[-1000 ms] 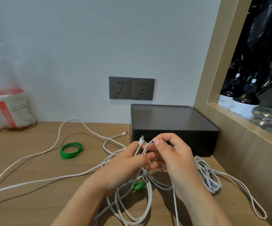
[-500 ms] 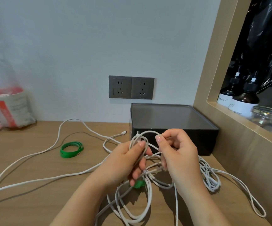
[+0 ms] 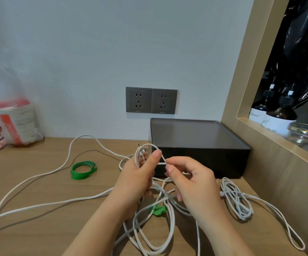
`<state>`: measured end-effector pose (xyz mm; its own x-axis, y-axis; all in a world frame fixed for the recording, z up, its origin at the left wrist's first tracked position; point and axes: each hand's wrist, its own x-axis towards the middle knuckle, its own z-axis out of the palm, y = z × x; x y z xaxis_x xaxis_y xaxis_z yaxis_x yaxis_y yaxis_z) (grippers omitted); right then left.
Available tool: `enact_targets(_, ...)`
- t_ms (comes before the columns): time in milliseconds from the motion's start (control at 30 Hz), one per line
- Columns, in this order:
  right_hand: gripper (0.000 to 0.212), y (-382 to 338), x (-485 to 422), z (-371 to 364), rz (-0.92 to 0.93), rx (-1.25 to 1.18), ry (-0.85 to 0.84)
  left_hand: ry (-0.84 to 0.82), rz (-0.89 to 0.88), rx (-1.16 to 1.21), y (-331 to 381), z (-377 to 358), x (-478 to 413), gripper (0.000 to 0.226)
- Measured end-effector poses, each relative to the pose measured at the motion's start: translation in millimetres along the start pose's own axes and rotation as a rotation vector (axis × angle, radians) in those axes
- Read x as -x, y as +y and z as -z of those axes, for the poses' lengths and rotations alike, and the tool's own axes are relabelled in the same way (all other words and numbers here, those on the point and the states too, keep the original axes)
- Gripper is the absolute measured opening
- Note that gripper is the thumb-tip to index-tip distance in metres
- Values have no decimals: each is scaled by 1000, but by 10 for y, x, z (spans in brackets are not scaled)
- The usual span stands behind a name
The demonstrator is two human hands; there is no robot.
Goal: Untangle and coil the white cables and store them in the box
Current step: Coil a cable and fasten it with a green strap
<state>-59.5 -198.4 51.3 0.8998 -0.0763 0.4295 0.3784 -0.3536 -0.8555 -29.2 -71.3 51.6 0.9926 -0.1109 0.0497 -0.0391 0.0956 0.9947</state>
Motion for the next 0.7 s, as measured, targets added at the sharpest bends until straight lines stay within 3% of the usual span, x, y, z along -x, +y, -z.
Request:
enact_targets(133, 33, 27, 6, -49, 5, 60, -117, 67, 53, 191, 11, -4, 1, 34)
enact_targets(467, 30, 51, 5, -69, -42, 148, -221, 182, 12, 241, -20, 18, -64, 32)
enact_targets(700, 14, 35, -19, -23, -122, 119, -139, 270, 74, 734, 64, 90, -133, 35)
